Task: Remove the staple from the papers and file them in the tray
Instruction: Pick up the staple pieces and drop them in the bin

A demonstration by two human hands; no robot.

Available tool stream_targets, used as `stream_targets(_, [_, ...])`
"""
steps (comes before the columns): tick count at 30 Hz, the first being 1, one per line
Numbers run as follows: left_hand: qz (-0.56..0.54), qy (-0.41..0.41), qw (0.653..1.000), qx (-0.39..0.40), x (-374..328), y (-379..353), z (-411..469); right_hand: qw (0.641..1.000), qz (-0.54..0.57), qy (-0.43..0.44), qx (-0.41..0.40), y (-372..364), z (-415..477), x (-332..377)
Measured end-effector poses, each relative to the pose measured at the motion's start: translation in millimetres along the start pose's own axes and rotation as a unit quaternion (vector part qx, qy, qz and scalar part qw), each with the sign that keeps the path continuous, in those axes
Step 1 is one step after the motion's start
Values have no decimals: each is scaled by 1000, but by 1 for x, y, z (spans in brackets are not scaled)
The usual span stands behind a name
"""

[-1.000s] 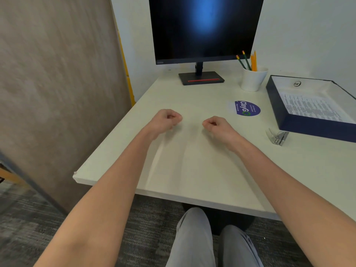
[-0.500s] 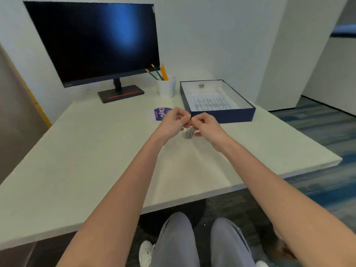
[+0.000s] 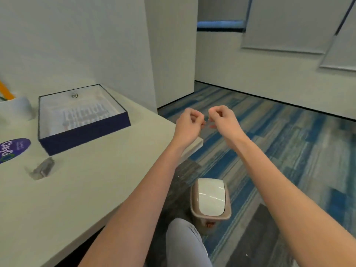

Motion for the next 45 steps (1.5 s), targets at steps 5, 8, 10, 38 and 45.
stream_targets(5, [38, 10, 998, 51, 35, -92, 7, 997, -2, -70, -42, 45, 1, -82])
stream_targets(8, [78, 71, 992, 65, 83, -124, 10, 992, -12, -120, -32, 45, -5, -135])
stream_targets(10, [105, 119, 983, 90, 122, -139, 10, 987, -20, -160, -24, 39, -8, -176])
stream_targets(38, [408, 137, 852, 298, 387, -177, 12, 855, -397, -198, 268, -69, -19, -446])
stream_targets(45, [435, 67, 850, 290, 387, -179, 8, 840, -461, -140, 250, -66, -24, -446])
Point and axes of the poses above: each hand's wrist, its own z-axis towards the middle knuckle, its own y-axis out of the back of the hand, x = y × z, the point moved 4 cm from there along z, towards the middle knuckle, and after that the axes turned 3 degrees about -z, right-handed, at the moved point
